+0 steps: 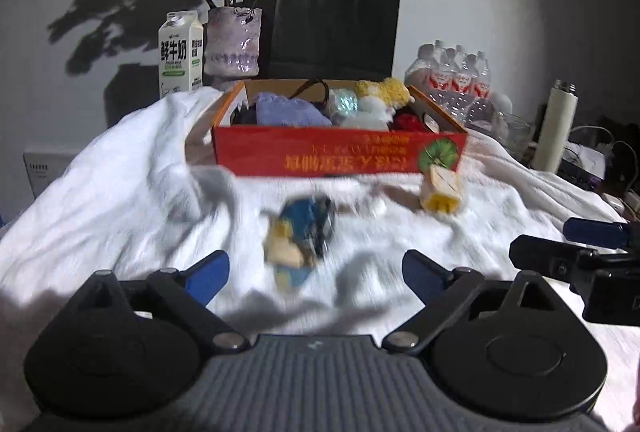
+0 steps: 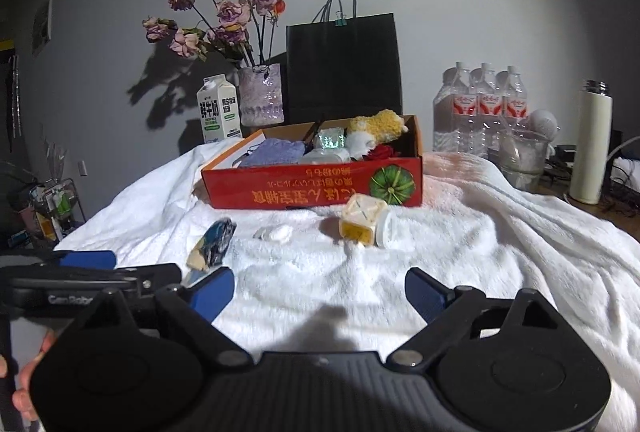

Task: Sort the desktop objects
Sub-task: 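Move both tools back toward the small items on the towel, then grasp the blue-yellow packet with the left tool while the right tool grasps the white wrapper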

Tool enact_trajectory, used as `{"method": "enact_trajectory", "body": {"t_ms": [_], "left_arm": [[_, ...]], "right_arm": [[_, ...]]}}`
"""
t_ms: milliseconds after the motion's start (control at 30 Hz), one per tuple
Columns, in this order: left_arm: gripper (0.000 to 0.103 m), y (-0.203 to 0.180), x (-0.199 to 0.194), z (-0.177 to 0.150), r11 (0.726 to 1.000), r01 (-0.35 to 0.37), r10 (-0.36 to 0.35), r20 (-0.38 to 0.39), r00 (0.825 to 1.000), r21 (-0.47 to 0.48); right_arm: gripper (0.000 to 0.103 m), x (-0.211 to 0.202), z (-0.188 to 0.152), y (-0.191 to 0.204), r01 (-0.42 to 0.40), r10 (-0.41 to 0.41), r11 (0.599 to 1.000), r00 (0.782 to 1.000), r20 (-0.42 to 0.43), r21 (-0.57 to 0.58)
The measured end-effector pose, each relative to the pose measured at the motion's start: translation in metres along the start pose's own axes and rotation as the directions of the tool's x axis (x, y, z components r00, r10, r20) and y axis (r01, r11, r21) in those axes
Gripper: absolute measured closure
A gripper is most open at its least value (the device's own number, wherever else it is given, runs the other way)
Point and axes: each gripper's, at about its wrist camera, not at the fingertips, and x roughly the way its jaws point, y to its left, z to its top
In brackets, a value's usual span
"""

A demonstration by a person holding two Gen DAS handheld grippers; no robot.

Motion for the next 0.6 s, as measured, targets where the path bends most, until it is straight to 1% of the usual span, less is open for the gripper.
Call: {"method": "enact_trajectory", "body": {"t_ms": [33, 67, 100, 133, 200, 233, 267, 300, 333, 367, 400, 433, 467, 500, 533, 567, 600], "left_arm": [[0.010, 0.002, 0.010, 0.005, 1.000, 0.004, -0.004, 0.004, 1.000, 0.007], [0.011, 0.004, 0.020, 0.009, 1.000, 0.006, -0.006, -0.003, 1.000, 0.010], [0.016, 0.007, 0.032, 0.011, 1.000, 0.012, -0.012, -0.017, 1.000, 0.007], [0.025, 0.010, 0.042, 0.013, 1.000, 0.011, -0.012, -0.029, 1.000, -0.009], [0.032, 0.015, 0.063, 0.014, 0.999, 0.020, -0.022, -0.065, 0.998, -0.029], [0.033, 0.016, 0.070, 0.013, 0.999, 0.024, -0.026, -0.083, 0.996, -0.033], [0.032, 0.015, 0.075, 0.012, 0.999, 0.034, -0.037, -0.082, 0.996, -0.030], [0.033, 0.013, 0.077, 0.010, 0.999, 0.048, -0.049, -0.078, 0.996, -0.017], [0.033, 0.011, 0.081, 0.008, 0.999, 0.053, -0.053, -0.088, 0.995, -0.002], [0.034, 0.010, 0.082, 0.006, 0.999, 0.049, -0.048, -0.079, 0.996, 0.009], [0.041, 0.010, 0.082, 0.005, 0.999, 0.049, -0.048, -0.078, 0.996, 0.014], [0.061, 0.012, 0.080, 0.005, 0.998, 0.064, -0.064, -0.072, 0.995, 0.004], [0.068, 0.015, 0.080, 0.006, 0.997, 0.080, -0.081, -0.072, 0.994, -0.012], [0.073, 0.018, 0.080, 0.006, 0.996, 0.086, -0.088, -0.074, 0.993, -0.033], [0.078, 0.022, 0.080, 0.005, 0.995, 0.088, -0.092, -0.071, 0.993, -0.055], [0.081, 0.026, 0.080, 0.006, 0.993, 0.089, -0.094, -0.067, 0.993, -0.076], [0.083, 0.029, 0.080, 0.005, 0.992, 0.089, -0.095, -0.066, 0.993, -0.094]], "right_arm": [[0.020, 0.009, 0.008, 0.000, -0.013, 0.013, 1.000, 1.000, -0.002, -0.005], [0.022, 0.018, 0.015, -0.001, -0.032, 0.032, 0.999, 0.999, 0.004, 0.001], [0.022, 0.029, 0.022, -0.003, -0.062, 0.062, 0.998, 0.998, 0.016, 0.017], [0.023, 0.040, 0.027, -0.005, -0.096, 0.095, 0.994, 0.995, 0.019, 0.044], [0.026, 0.070, 0.037, -0.005, -0.150, 0.153, 0.984, 0.988, -0.025, 0.097], [0.033, 0.085, 0.041, -0.004, -0.169, 0.175, 0.978, 0.984, -0.041, 0.120], [0.038, 0.099, 0.044, -0.003, -0.177, 0.187, 0.975, 0.980, -0.064, 0.136], [0.039, 0.114, 0.045, 0.002, -0.177, 0.190, 0.975, 0.978, -0.087, 0.137], [0.042, 0.127, 0.045, 0.006, -0.167, 0.181, 0.977, 0.978, -0.105, 0.134], [0.043, 0.140, 0.044, 0.011, -0.149, 0.164, 0.982, 0.978, -0.131, 0.118], [0.045, 0.152, 0.042, 0.015, -0.131, 0.146, 0.986, 0.977, -0.159, 0.099], [0.050, 0.162, 0.039, 0.017, -0.122, 0.137, 0.988, 0.973, -0.185, 0.093], [0.058, 0.171, 0.036, 0.018, -0.121, 0.140, 0.987, 0.967, -0.212, 0.101], [0.062, 0.178, 0.032, 0.018, -0.123, 0.148, 0.986, 0.961, -0.234, 0.114], [0.070, 0.179, 0.029, 0.018, -0.119, 0.142, 0.987, 0.964, -0.226, 0.112], [0.079, 0.178, 0.027, 0.019, -0.111, 0.131, 0.989, 0.966, -0.221, 0.102], [0.081, 0.176, 0.026, 0.020, -0.105, 0.124, 0.990, 0.967, -0.221, 0.099]]}}
